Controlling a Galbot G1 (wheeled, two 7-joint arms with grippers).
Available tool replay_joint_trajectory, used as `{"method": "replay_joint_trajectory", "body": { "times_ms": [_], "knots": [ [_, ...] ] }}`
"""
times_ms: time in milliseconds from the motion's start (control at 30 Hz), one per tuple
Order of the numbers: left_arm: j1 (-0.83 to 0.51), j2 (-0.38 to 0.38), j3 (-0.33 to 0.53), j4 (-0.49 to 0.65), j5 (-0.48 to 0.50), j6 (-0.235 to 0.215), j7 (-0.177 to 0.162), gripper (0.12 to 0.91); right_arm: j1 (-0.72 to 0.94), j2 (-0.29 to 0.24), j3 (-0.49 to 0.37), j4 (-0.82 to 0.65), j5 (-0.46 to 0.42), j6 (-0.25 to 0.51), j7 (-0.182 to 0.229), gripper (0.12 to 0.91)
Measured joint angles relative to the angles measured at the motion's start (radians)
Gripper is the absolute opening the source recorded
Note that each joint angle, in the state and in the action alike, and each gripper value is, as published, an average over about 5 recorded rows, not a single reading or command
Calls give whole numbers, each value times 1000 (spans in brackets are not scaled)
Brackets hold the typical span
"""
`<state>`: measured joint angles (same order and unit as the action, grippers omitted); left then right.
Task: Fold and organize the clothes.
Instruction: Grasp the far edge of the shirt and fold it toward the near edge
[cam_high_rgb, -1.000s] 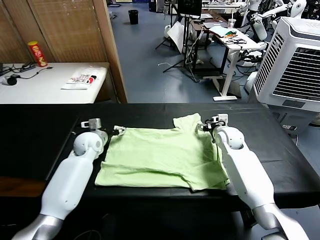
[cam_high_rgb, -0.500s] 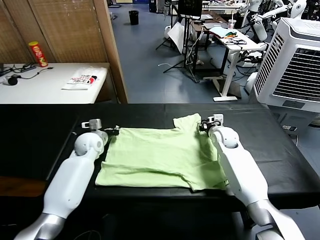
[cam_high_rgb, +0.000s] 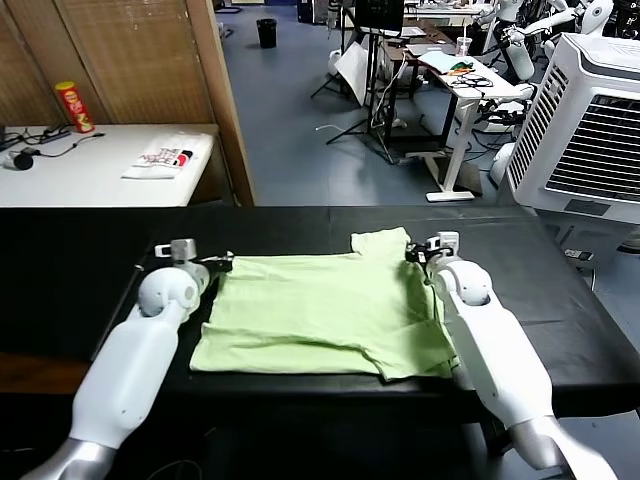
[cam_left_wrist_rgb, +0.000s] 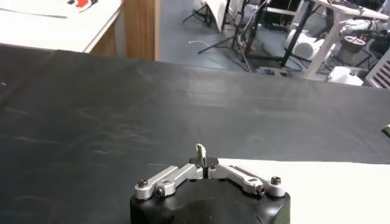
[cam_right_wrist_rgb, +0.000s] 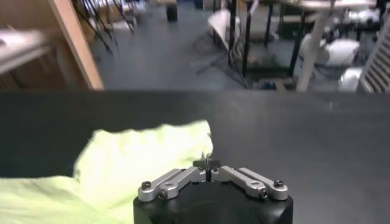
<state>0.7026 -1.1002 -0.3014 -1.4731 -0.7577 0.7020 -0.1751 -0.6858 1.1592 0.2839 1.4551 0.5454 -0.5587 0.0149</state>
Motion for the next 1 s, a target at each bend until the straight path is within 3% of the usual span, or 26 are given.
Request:
{"method": "replay_joint_trajectory", "body": {
  "times_ms": [567,1000],
  "knots": [
    [336,137,-137,-428,-57,19,-35,128,-241,-154,72,342,46,-98,24,122],
    [518,168,-210,-588,-43,28,-53,128,-414,-220,116,489,41,-171,39,122]
  ]
}}
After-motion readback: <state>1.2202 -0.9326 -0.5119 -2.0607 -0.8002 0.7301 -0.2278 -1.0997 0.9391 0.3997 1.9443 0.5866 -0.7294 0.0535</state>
